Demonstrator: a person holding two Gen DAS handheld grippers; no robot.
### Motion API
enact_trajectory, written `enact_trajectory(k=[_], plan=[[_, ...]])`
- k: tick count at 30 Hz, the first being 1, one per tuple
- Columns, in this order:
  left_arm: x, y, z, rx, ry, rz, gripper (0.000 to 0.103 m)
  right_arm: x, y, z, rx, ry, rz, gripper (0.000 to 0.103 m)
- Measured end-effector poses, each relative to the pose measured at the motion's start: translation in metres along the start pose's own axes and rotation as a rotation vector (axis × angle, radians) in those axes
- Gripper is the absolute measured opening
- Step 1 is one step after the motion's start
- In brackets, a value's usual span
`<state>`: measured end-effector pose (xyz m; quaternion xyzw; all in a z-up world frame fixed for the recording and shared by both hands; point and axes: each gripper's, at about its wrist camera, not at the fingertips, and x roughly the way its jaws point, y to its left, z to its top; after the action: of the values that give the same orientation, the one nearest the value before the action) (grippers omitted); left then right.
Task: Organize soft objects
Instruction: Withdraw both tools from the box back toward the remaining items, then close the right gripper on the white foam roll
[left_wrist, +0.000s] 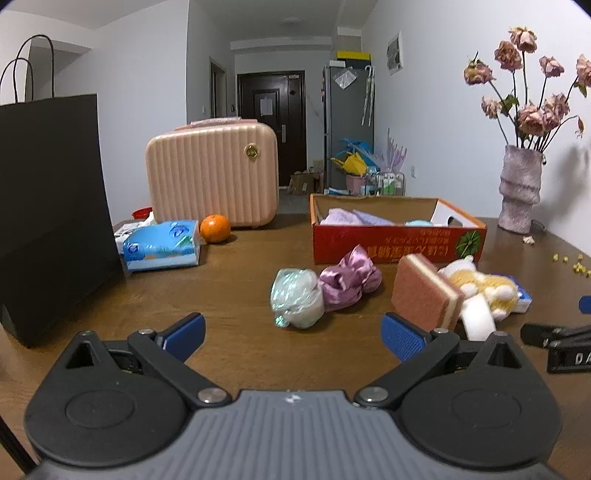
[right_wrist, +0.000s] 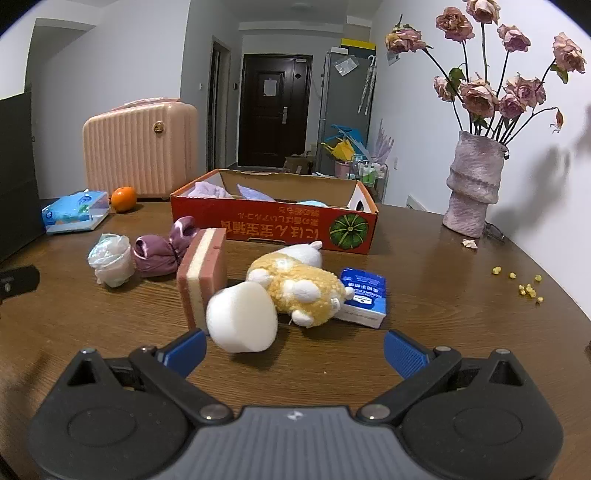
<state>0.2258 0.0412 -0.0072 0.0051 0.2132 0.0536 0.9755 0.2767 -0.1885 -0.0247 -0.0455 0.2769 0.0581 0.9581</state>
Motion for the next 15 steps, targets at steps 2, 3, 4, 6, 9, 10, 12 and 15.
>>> enact_trajectory(k=[2, 3, 4, 6, 9, 10, 12, 15], plan=[[0.002, 0.004, -0.003, -0.001, 0.012, 0.001, 0.103, 0.002, 0.002, 0.0, -0.003, 0.001, 0.004, 0.103], [0.003, 0.006, -0.003, -0.002, 0.017, 0.001, 0.103, 0.003, 0.003, 0.0, -0.006, 0.002, 0.006, 0.103], [0.004, 0.009, -0.004, -0.005, 0.022, 0.004, 0.103, 0.003, 0.004, -0.001, -0.007, 0.003, 0.009, 0.103], [0.006, 0.013, -0.005, -0.008, 0.028, 0.009, 0.103, 0.006, 0.007, -0.001, -0.011, 0.006, 0.015, 0.103], [0.011, 0.017, -0.007, -0.006, 0.04, 0.015, 0.103, 0.009, 0.01, -0.002, -0.017, 0.012, 0.024, 0.103], [0.012, 0.018, -0.008, -0.006, 0.043, 0.014, 0.103, 0.01, 0.011, -0.002, -0.018, 0.014, 0.026, 0.103], [0.015, 0.021, -0.009, -0.005, 0.048, 0.009, 0.103, 0.013, 0.013, -0.001, -0.022, 0.017, 0.032, 0.103], [0.018, 0.023, -0.01, -0.002, 0.057, 0.016, 0.103, 0.019, 0.018, 0.0, -0.03, 0.023, 0.042, 0.103]])
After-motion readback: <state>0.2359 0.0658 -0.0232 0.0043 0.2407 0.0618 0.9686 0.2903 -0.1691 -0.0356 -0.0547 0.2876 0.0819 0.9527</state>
